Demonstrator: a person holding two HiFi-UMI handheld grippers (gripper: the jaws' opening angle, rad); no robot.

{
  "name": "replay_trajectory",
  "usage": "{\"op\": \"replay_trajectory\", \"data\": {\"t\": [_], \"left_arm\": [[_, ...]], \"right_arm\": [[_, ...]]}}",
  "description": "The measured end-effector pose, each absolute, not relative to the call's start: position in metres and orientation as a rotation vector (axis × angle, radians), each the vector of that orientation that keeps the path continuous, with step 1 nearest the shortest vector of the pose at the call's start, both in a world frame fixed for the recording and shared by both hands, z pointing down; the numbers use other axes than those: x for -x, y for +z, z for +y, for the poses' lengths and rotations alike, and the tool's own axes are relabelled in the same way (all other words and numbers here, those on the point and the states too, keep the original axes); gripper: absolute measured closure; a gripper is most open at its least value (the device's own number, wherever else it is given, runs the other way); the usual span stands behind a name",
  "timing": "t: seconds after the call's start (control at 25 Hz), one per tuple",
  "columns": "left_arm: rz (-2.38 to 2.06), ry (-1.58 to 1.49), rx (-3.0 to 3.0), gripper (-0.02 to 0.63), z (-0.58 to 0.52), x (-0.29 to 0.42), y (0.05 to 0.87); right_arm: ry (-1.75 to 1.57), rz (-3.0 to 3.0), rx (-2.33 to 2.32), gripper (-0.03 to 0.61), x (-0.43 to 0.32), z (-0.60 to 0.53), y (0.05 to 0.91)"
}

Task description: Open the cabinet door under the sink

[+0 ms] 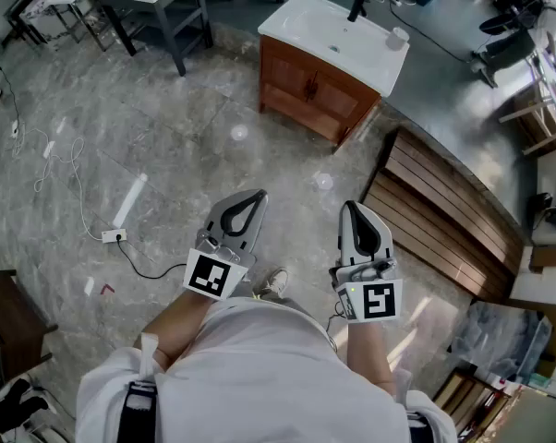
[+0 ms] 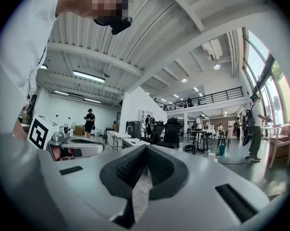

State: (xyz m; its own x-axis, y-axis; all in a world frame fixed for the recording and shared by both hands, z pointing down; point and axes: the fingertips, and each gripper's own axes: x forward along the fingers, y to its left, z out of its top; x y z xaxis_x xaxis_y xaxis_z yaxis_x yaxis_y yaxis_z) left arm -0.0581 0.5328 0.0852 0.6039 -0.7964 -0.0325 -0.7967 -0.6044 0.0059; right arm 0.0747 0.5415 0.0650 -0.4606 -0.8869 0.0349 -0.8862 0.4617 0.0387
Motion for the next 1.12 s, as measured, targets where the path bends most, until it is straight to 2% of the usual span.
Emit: {"op": "replay_trajectory", "data": {"t": [0.48,0.76,1.12], "left_arm": [[1.384,0.074,2.827,0.601,0.521,0.096,0.087],[1.386,0.115,2.844,0.601,0.517,0.142,0.098],[1.368,0.118,2.889,0.601,0.5,0.167,0.112]], "right_arm": [[0.031,-2.638,-1.591,0.546,-0.037,0.533,0.068],[-0.013,-2.593,-1.612,0.546,0.003,0.533,0.068],[0.08,-2.567,-1.674,0.546,0.016,0.522,0.086]]}}
